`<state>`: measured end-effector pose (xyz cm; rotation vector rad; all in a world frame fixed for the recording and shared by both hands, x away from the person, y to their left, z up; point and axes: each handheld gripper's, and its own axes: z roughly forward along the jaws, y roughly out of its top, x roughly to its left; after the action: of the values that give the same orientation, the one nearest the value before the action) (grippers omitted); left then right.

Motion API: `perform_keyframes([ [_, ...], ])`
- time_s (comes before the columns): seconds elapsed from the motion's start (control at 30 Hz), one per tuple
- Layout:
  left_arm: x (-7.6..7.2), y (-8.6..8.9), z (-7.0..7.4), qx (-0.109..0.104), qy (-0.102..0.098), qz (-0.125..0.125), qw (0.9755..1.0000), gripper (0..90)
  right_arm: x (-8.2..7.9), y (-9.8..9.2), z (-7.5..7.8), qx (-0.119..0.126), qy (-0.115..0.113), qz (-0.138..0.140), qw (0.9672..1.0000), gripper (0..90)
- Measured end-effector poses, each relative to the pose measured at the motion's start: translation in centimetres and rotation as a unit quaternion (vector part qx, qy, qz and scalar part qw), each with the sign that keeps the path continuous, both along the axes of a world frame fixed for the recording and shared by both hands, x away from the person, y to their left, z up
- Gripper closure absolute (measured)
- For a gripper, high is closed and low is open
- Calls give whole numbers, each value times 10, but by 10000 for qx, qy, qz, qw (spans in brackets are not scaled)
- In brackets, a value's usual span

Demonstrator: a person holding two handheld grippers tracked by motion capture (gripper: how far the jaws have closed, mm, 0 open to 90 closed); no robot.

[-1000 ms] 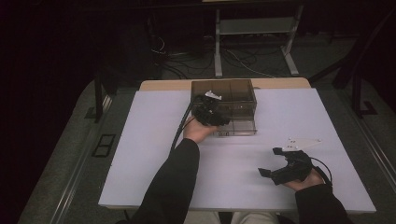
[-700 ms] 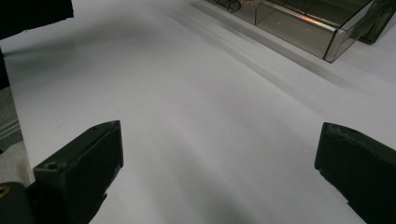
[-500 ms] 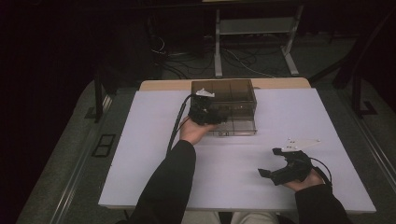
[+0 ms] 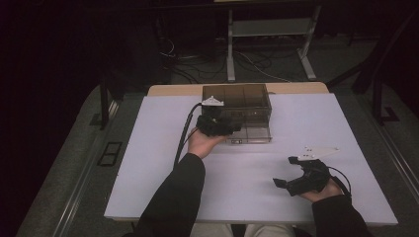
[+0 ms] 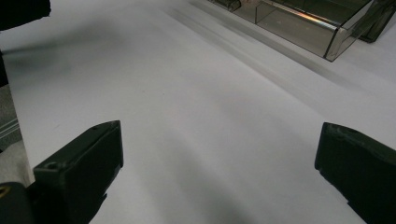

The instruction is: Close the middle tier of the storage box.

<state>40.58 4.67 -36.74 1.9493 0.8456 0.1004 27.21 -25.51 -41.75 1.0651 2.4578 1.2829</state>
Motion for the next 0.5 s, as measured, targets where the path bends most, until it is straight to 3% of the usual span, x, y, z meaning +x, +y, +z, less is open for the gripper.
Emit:
perform_keyframes([
  [0.5, -12, -2, -5, -67, 38, -168, 9998, 448, 0, 0, 0, -2, 6, -10, 10000, 5],
])
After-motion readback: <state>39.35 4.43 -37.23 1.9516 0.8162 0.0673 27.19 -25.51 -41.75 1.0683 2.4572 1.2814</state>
